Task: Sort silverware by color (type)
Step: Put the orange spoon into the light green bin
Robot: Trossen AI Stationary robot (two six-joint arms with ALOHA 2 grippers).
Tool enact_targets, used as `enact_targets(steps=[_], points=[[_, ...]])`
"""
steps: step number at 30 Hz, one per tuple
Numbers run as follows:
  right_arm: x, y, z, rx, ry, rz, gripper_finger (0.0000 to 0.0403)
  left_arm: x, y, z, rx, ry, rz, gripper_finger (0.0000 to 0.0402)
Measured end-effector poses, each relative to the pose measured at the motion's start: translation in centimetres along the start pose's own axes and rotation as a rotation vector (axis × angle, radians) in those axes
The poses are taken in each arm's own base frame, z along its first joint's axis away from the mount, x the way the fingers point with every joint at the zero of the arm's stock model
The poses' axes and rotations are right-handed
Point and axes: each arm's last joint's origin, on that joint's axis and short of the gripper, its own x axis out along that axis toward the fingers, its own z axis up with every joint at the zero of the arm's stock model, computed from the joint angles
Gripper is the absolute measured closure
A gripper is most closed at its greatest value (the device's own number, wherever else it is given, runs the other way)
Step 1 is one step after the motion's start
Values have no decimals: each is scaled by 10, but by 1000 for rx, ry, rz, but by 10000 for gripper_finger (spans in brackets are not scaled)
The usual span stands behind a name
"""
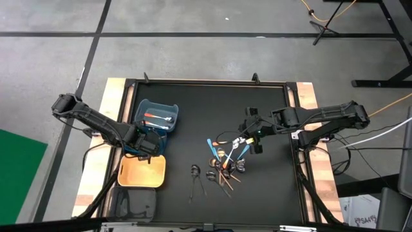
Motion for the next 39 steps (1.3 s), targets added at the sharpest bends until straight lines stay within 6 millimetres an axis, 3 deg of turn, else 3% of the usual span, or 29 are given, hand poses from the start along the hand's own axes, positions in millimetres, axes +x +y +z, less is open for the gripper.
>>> enact_targets(steps=[7,27,39], points=[[0,0,0,0,0,0,284,0,0,0,1,0,0,326],[0,1,0,-1,-6,42,284,0,0,0,-7,-2,0,331],[3,5,6,-75,-64,161,284,-38,-1,24,-57,-127,-83,329]])
